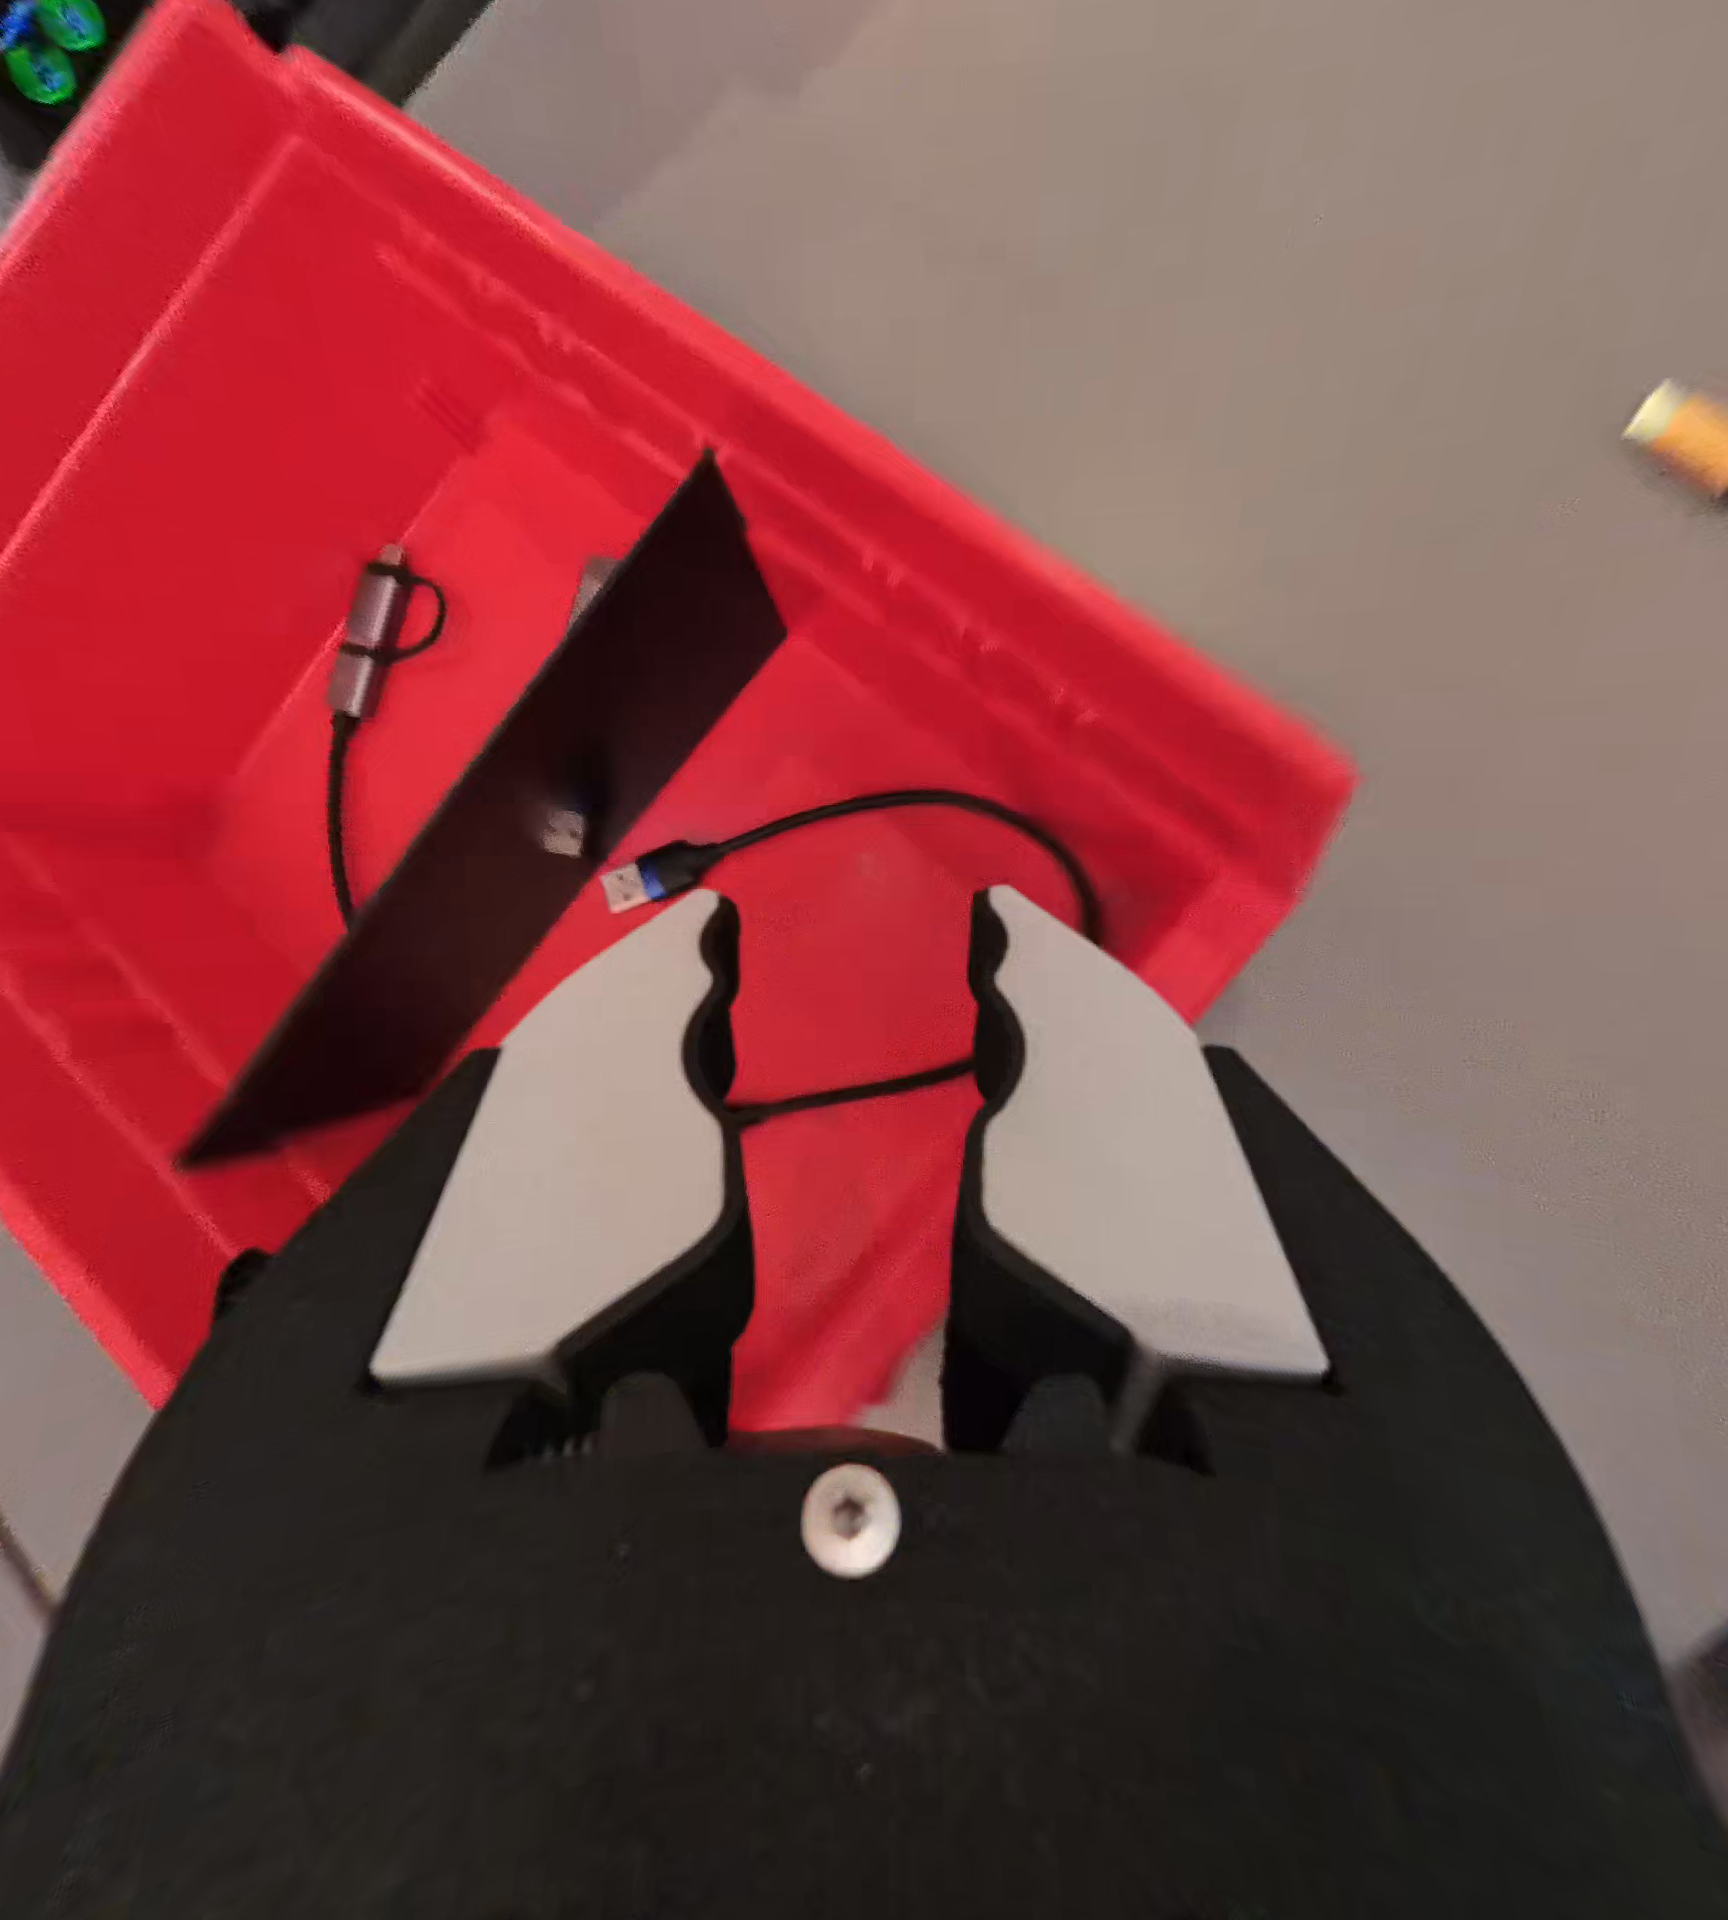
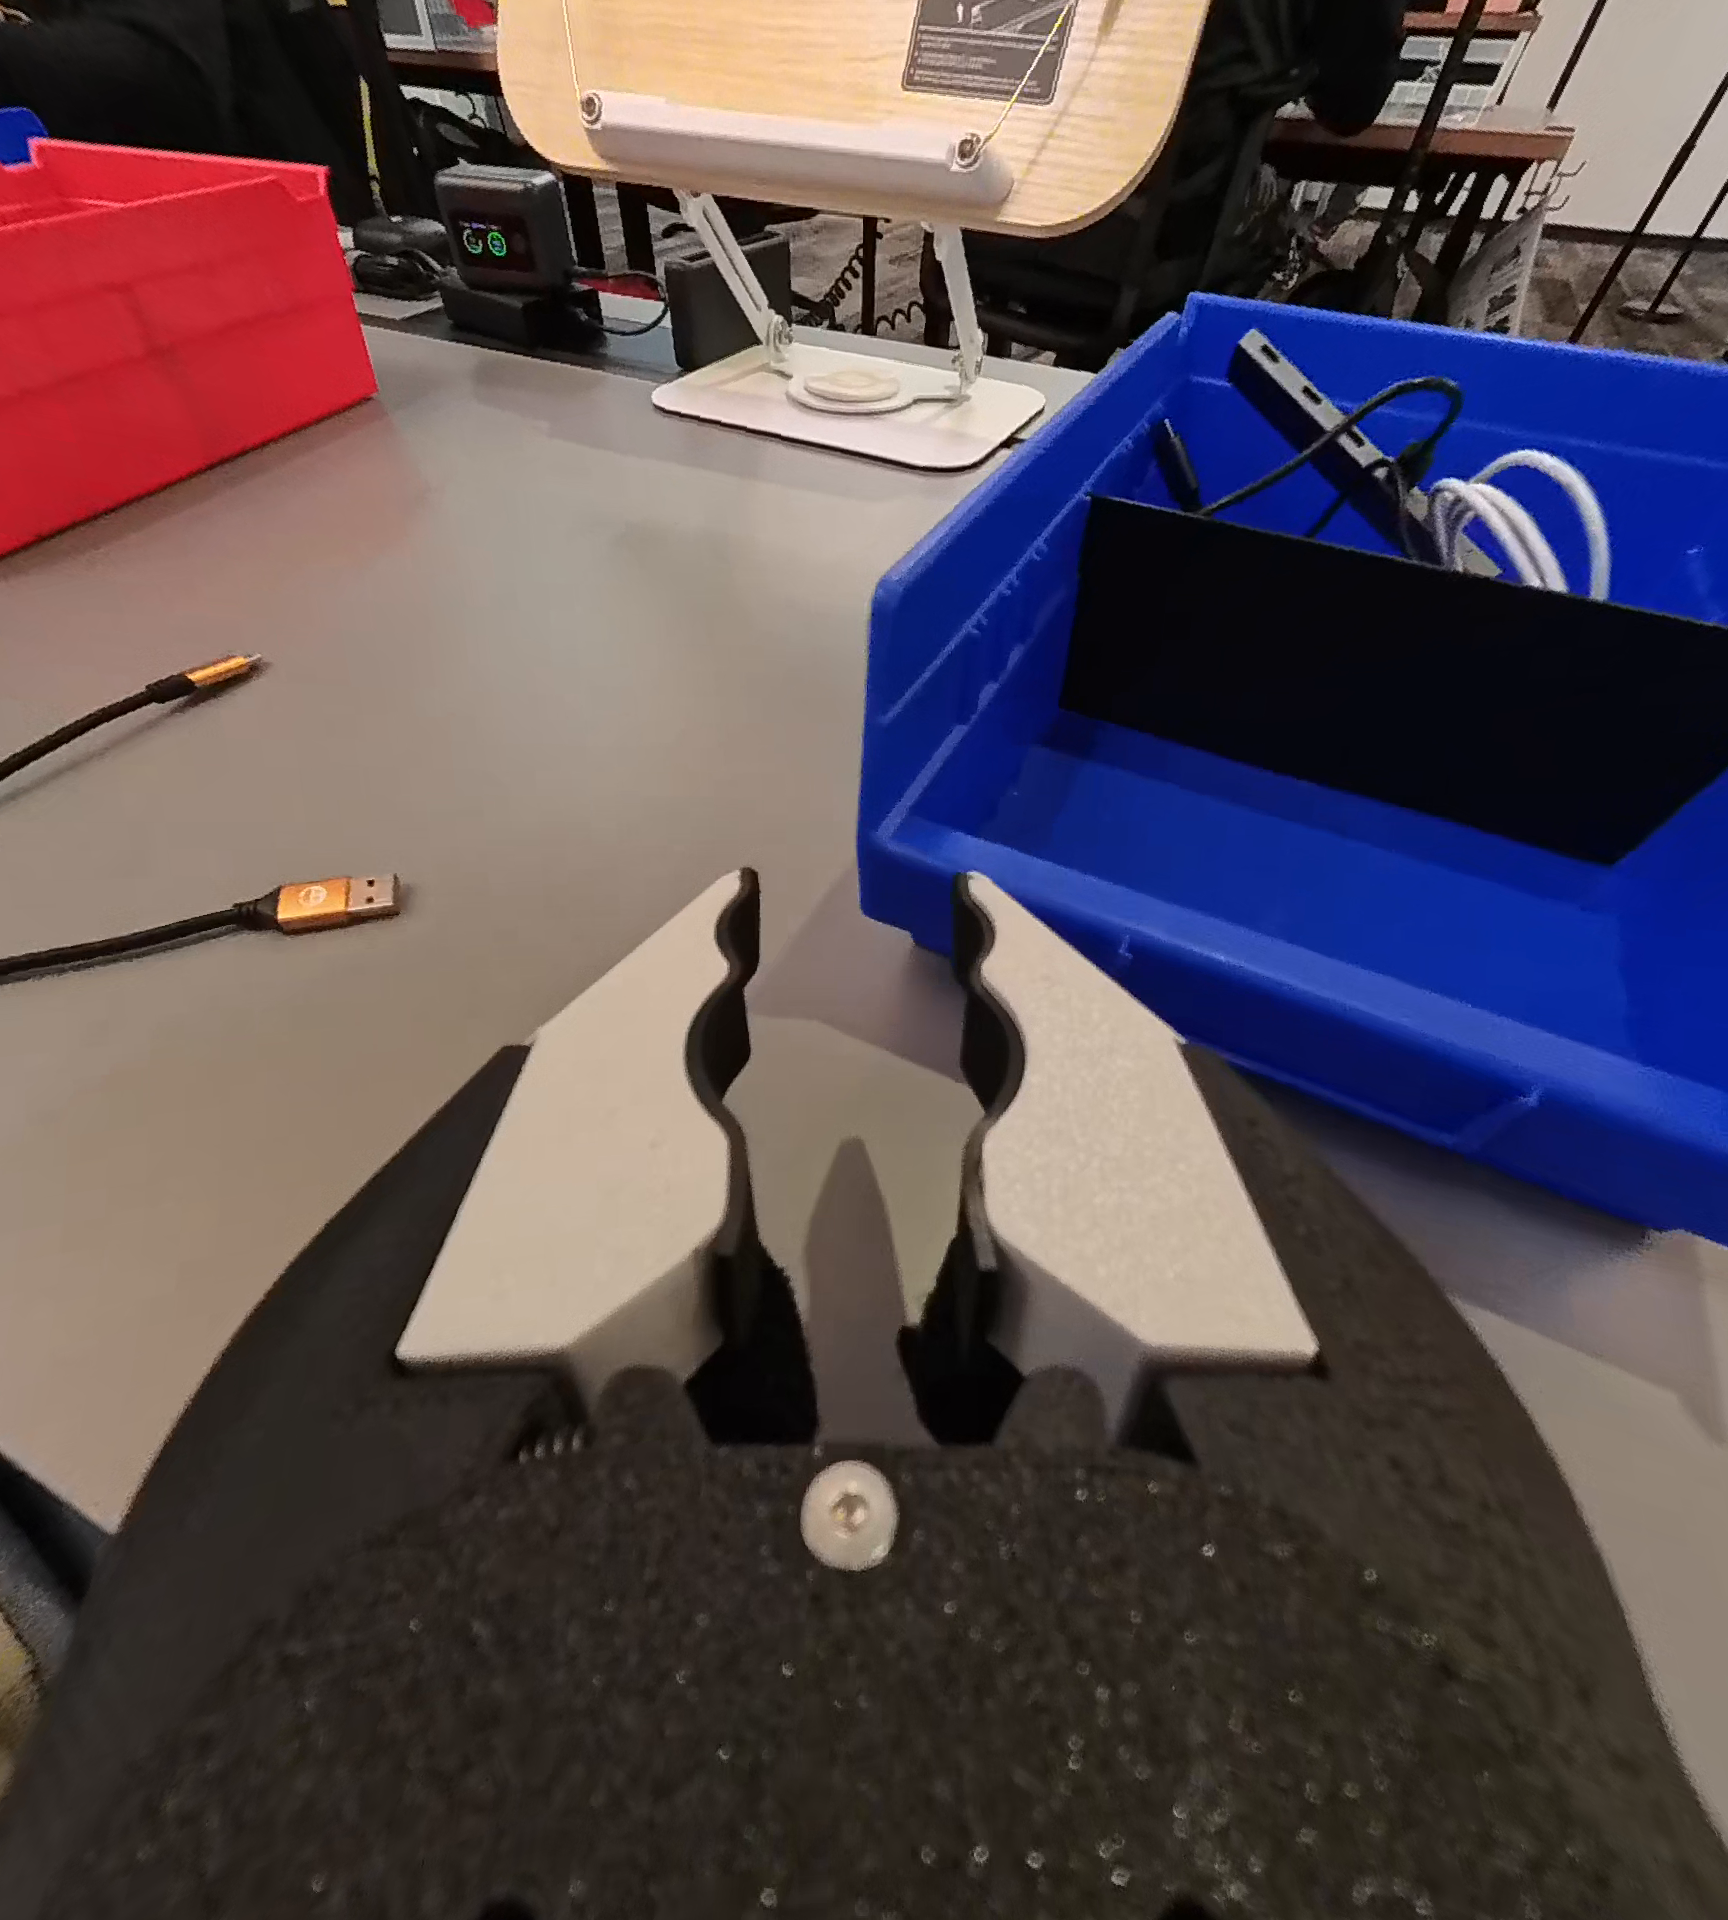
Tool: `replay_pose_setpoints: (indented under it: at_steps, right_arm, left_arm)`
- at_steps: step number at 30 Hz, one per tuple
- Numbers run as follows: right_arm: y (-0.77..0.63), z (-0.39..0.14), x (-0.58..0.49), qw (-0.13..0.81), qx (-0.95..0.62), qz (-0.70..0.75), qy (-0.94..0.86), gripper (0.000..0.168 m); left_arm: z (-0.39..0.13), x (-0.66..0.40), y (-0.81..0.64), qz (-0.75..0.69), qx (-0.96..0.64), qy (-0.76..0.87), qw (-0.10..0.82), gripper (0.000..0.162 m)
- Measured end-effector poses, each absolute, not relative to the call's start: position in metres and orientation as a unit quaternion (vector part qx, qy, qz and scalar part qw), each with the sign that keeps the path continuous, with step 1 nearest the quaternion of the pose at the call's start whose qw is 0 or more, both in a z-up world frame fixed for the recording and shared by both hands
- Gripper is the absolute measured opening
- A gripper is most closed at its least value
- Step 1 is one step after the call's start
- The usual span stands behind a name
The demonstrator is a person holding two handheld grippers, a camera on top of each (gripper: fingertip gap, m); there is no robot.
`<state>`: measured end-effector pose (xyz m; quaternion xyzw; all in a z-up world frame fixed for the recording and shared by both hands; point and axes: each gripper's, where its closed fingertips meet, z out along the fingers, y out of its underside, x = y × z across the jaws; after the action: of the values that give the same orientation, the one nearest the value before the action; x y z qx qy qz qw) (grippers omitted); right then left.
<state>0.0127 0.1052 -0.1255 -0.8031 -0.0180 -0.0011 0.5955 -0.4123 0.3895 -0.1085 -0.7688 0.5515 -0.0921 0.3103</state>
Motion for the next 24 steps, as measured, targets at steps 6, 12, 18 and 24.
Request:
replay_pose_setpoints:
  at_steps: [6,12,18,24]
  right_arm:
    - [0.109,-0.127,0.014,0.594,-0.804,0.003,-0.011,0.035]
    - [0.108,-0.124,0.02,0.602,-0.798,0.021,0.01,0.033]
    - [0.107,-0.122,0.022,0.605,-0.795,0.028,0.018,0.033]
    - [0.107,-0.123,0.019,0.604,-0.797,0.023,0.006,0.032]
  left_arm:
    - [-0.152,-0.386,0.408,-0.098,-0.636,0.725,0.244,0.043]
    - [-0.183,-0.384,0.422,-0.066,-0.627,0.763,0.145,0.047]
    - [-0.191,-0.392,0.42,-0.04,-0.598,0.788,0.137,0.008]
    - [-0.188,-0.407,0.417,0.0,-0.577,0.796,0.182,0.0]
